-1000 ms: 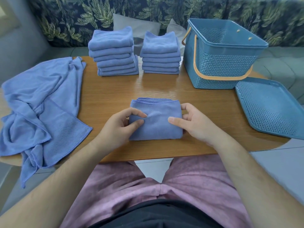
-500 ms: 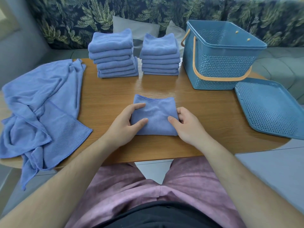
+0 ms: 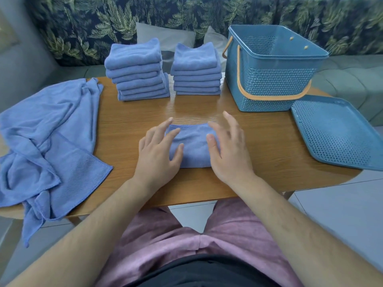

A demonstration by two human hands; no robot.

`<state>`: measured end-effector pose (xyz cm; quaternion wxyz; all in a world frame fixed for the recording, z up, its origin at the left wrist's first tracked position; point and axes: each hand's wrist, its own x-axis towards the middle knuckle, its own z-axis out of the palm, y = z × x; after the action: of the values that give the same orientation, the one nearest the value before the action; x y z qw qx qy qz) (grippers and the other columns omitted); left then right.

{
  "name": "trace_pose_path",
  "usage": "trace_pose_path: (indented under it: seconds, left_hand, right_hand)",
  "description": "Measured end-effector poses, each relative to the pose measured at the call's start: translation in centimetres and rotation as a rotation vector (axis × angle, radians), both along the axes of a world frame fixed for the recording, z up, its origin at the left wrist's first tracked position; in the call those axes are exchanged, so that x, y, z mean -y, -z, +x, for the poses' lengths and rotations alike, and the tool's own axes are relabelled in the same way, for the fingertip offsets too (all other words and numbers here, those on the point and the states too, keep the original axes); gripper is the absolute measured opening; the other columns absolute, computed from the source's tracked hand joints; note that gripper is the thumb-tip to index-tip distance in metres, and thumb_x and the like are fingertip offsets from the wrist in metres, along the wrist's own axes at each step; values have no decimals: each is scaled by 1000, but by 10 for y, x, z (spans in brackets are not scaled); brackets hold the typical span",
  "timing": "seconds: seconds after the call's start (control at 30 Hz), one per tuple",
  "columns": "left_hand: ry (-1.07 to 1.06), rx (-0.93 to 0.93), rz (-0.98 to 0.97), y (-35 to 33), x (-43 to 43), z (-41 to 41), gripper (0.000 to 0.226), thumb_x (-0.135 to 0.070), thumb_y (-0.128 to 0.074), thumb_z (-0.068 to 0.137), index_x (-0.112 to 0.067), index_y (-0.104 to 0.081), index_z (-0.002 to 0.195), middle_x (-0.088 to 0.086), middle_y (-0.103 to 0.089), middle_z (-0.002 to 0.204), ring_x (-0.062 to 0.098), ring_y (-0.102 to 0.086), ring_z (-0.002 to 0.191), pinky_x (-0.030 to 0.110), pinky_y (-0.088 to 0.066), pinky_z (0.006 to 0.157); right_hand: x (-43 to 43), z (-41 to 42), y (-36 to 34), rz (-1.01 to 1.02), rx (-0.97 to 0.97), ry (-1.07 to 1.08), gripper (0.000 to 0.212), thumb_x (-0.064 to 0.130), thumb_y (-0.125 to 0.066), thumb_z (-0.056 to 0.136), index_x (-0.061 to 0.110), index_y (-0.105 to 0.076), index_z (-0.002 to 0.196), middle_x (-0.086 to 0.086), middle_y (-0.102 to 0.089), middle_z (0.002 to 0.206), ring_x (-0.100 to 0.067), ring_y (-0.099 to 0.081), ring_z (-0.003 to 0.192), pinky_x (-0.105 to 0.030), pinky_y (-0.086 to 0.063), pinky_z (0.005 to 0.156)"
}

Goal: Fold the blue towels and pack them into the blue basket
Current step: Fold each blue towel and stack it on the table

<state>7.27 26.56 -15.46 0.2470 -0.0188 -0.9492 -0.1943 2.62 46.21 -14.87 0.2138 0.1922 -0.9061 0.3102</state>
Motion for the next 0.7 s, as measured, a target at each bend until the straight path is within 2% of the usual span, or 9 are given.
trace_pose_path:
  seconds: [0.07,0.17,0.23,0.3,0.4,0.5,0.6,0.7]
  left_hand:
    - [119,42,-78,0,-6,-2,53,-45,-38,101,-24,-49,148,-8,-40,158,13,-30,148,34,-22,116]
    - [202,247,-90,11,-5,-3,64,-55,-15,100,-30,-36,155,-12,-28,163,6,-17,152,39,-17,124]
    - [179,312,-72,15,0,-5,71,-60,-9,96,-33,-31,157,-14,-18,165,5,-9,153,38,-10,126]
    - [114,346,-58,15,3,-6,76,-65,-9,93,-32,-25,159,-11,-11,168,9,-4,155,39,-6,126]
    - [-56,392,-71,16,0,-1,85,-74,-9,87,-31,-16,161,6,-7,169,22,-2,156,41,-2,125]
    - [-137,404,-76,15,-3,5,93,-80,-6,82,-31,-15,160,17,-20,165,30,-11,154,44,-8,124]
    - [-88,353,-72,11,-2,5,92,-78,-12,84,-26,-30,157,7,-45,151,25,-29,147,41,-22,118]
    - [-52,350,6,7,0,5,91,-78,-19,83,-25,-33,156,-2,-51,139,24,-39,133,40,-31,108]
  right_hand:
    - [6,4,0,184,-71,-94,45,40,-37,106,29,-51,147,1,-30,164,-25,-31,148,-43,-35,111]
    - [11,8,11,368,114,-169,59,50,-18,104,30,-39,155,7,-25,167,-20,-11,156,-45,-26,121]
    - [9,5,16,391,274,-142,59,52,-16,105,32,-31,158,6,-13,170,-20,0,157,-46,-18,124]
    - [6,3,15,338,388,-81,53,50,-23,107,37,-26,159,-2,1,171,-24,8,157,-45,-4,127]
    - [5,7,10,339,478,23,54,55,-22,106,46,-17,159,-16,6,169,-30,14,155,-46,10,125]
    - [5,12,10,369,445,33,55,56,-21,105,44,-18,159,-18,-11,168,-30,7,156,-47,10,125]
    - [6,11,10,311,399,25,54,53,-29,106,40,-28,158,-11,-28,164,-30,-7,155,-45,5,125]
    - [8,11,8,175,404,-17,52,47,-39,106,33,-35,156,-2,-33,160,-24,-20,151,-44,-4,125]
